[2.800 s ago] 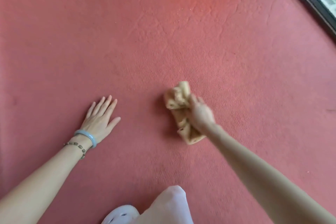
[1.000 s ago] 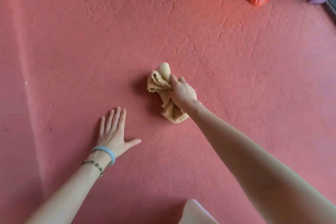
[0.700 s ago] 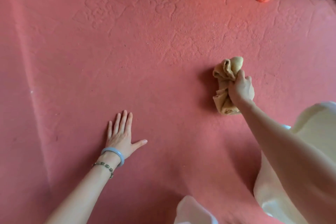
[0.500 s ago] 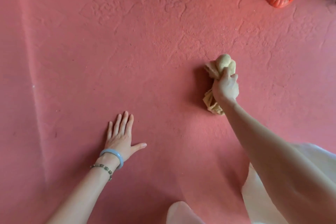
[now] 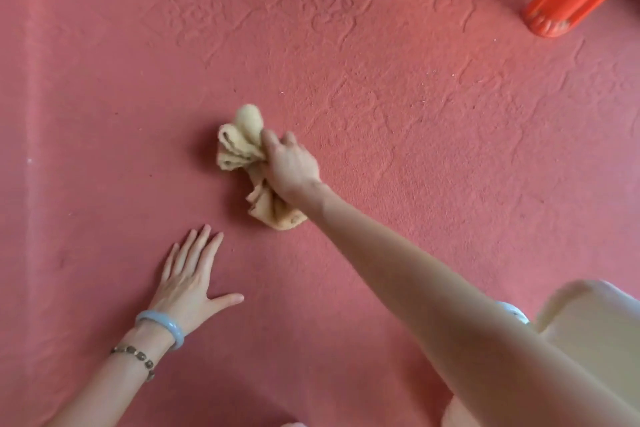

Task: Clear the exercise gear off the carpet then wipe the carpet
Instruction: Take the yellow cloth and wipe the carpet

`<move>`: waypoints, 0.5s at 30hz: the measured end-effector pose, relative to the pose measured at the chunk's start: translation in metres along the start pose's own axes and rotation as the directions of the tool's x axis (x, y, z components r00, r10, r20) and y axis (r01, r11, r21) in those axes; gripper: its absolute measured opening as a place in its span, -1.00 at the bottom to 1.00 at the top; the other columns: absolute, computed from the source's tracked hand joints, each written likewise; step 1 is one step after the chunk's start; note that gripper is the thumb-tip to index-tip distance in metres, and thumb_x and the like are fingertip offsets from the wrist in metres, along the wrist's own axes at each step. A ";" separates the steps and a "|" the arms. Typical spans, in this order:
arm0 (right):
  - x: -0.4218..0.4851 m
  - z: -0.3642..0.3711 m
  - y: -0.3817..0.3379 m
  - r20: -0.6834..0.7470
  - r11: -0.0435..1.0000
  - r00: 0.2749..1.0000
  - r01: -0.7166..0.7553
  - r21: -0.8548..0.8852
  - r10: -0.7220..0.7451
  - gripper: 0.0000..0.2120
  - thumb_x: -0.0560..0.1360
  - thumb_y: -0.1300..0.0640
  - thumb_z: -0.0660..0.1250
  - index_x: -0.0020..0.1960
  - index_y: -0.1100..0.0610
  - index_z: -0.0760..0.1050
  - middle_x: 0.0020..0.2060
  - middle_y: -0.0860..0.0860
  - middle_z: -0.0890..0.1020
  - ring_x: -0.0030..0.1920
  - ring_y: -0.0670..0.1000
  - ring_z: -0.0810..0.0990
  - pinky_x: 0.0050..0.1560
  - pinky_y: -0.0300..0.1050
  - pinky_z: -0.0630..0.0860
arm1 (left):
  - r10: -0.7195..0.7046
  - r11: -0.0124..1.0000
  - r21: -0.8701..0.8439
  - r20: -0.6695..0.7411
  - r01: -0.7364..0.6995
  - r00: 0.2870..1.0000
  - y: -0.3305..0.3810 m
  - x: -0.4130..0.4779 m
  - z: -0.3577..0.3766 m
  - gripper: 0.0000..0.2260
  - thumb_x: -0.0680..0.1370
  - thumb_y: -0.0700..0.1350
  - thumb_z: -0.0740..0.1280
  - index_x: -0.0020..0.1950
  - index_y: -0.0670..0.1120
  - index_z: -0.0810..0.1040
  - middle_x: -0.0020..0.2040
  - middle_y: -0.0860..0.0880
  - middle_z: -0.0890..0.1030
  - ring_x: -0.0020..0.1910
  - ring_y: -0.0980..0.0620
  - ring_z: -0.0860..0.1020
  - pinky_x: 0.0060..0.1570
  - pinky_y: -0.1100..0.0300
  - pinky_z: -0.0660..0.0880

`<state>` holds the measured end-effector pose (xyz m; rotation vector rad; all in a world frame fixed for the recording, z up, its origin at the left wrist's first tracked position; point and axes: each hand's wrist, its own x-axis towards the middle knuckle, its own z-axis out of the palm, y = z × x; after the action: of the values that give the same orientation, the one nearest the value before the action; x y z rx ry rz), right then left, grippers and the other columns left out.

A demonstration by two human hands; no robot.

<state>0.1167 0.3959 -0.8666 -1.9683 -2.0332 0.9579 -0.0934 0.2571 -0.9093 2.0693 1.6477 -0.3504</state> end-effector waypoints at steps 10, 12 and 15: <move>-0.026 -0.145 0.232 -0.416 0.808 0.725 -0.587 0.044 0.549 -0.71 0.53 0.10 0.13 0.23 0.13 0.34 0.15 0.29 0.45 0.10 0.36 0.52 0.02 0.14 0.44 | 0.023 1.000 -0.006 -0.123 -0.024 0.992 0.028 0.040 -0.027 0.04 0.25 0.59 -0.19 0.53 -0.06 0.02 0.55 -0.06 0.00 0.52 -0.02 -0.06 0.47 -0.01 -0.10; -0.030 -0.156 0.247 -0.449 0.746 0.638 -0.658 0.106 0.626 -0.70 0.52 0.10 0.11 0.23 0.15 0.33 0.16 0.30 0.44 0.12 0.37 0.51 0.06 0.16 0.44 | 0.026 1.000 -0.004 -0.140 -0.027 0.990 0.033 0.045 -0.033 0.02 0.26 0.58 -0.19 0.53 -0.06 0.02 0.55 -0.05 -0.03 0.52 -0.01 -0.08 0.47 -0.02 -0.10; -0.013 -0.145 0.221 -0.452 0.767 0.657 -0.633 0.104 0.603 -0.66 0.53 0.11 0.13 0.28 0.16 0.30 0.18 0.30 0.42 0.11 0.37 0.52 0.05 0.14 0.45 | 0.023 1.000 0.003 -0.161 -0.023 0.987 0.037 0.048 -0.038 -0.02 0.29 0.55 -0.08 0.52 -0.07 0.04 0.55 -0.05 -0.03 0.52 -0.03 -0.08 0.47 -0.05 -0.09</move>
<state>0.3807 0.4168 -0.8673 -2.6759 -1.1400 0.4135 -0.0496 0.3106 -0.8916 2.1646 1.7134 -0.1799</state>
